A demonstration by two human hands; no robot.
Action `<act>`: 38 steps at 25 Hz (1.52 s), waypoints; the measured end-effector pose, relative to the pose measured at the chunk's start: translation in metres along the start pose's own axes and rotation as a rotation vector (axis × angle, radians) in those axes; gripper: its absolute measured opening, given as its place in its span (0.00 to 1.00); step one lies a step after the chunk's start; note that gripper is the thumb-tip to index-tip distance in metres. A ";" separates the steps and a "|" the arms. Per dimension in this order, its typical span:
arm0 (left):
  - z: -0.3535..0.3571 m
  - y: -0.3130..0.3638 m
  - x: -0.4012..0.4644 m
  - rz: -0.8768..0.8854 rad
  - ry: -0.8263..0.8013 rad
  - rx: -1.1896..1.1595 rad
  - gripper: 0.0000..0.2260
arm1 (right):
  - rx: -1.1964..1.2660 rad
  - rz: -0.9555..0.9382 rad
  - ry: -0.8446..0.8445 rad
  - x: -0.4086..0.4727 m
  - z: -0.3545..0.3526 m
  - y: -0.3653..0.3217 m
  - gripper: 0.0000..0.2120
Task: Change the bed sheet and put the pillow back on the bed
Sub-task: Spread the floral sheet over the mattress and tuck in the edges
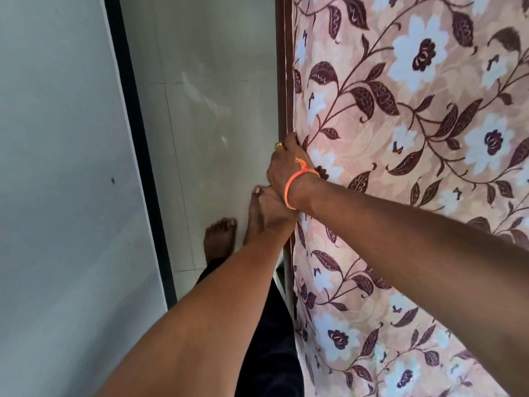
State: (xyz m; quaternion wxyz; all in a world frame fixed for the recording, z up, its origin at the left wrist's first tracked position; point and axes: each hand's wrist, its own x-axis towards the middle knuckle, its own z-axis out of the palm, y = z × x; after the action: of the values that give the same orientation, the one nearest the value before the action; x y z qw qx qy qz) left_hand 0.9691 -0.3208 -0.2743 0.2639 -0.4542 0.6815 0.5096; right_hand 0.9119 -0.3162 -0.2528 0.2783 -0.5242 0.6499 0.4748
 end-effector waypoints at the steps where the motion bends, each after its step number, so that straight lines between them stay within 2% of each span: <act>1: 0.001 -0.005 0.000 -0.031 0.023 -0.063 0.07 | 0.017 0.029 -0.008 0.002 -0.002 0.000 0.19; 4: -0.005 -0.024 -0.007 -0.151 0.041 -0.036 0.06 | 0.091 0.016 0.022 -0.010 -0.007 0.013 0.23; 6: -0.004 -0.046 -0.025 -0.247 -0.112 -0.154 0.03 | 0.265 0.017 0.097 -0.031 -0.013 0.009 0.21; 9: 0.010 -0.077 -0.069 -0.321 -0.312 -0.255 0.09 | 0.564 0.157 0.491 -0.067 -0.002 -0.022 0.15; 11: 0.023 -0.096 -0.104 -0.364 -0.400 -0.235 0.07 | 0.749 0.235 0.641 -0.094 0.017 -0.049 0.13; 14: 0.042 -0.121 -0.133 -0.447 -0.342 -0.327 0.12 | 0.922 0.393 0.737 -0.139 0.047 -0.089 0.13; 18: 0.067 -0.165 -0.118 -0.270 -0.220 -0.235 0.10 | 1.173 0.644 0.821 -0.184 0.085 -0.122 0.19; 20: 0.082 -0.195 -0.092 -0.227 -0.091 -0.184 0.12 | 1.263 0.688 0.829 -0.195 0.101 -0.140 0.23; 22: 0.084 -0.196 -0.079 -0.196 -0.046 -0.141 0.10 | 1.221 0.668 0.804 -0.199 0.113 -0.157 0.27; 25: 0.080 -0.177 -0.093 -0.220 -0.045 -0.323 0.14 | 1.043 0.666 0.699 -0.198 0.116 -0.171 0.32; 27: 0.081 -0.180 -0.116 -0.210 -0.019 -0.423 0.14 | 0.914 0.624 0.653 -0.198 0.115 -0.184 0.30; 31: 0.094 -0.229 -0.154 -0.135 0.023 -0.439 0.15 | 0.701 0.484 0.625 -0.199 0.118 -0.199 0.19; 35: 0.115 -0.247 -0.193 -0.213 -0.152 -0.577 0.09 | 0.641 0.483 0.556 -0.202 0.114 -0.198 0.21; 38: 0.124 -0.245 -0.197 -0.225 -0.256 -0.563 0.14 | 0.555 0.464 0.492 -0.204 0.108 -0.199 0.20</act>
State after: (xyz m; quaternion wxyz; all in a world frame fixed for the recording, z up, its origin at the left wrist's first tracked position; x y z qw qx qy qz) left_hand 1.2622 -0.1531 -0.2657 0.2660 -0.5140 0.4207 0.6986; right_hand 1.1460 -0.1328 -0.1850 0.1314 -0.3671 0.9004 0.1931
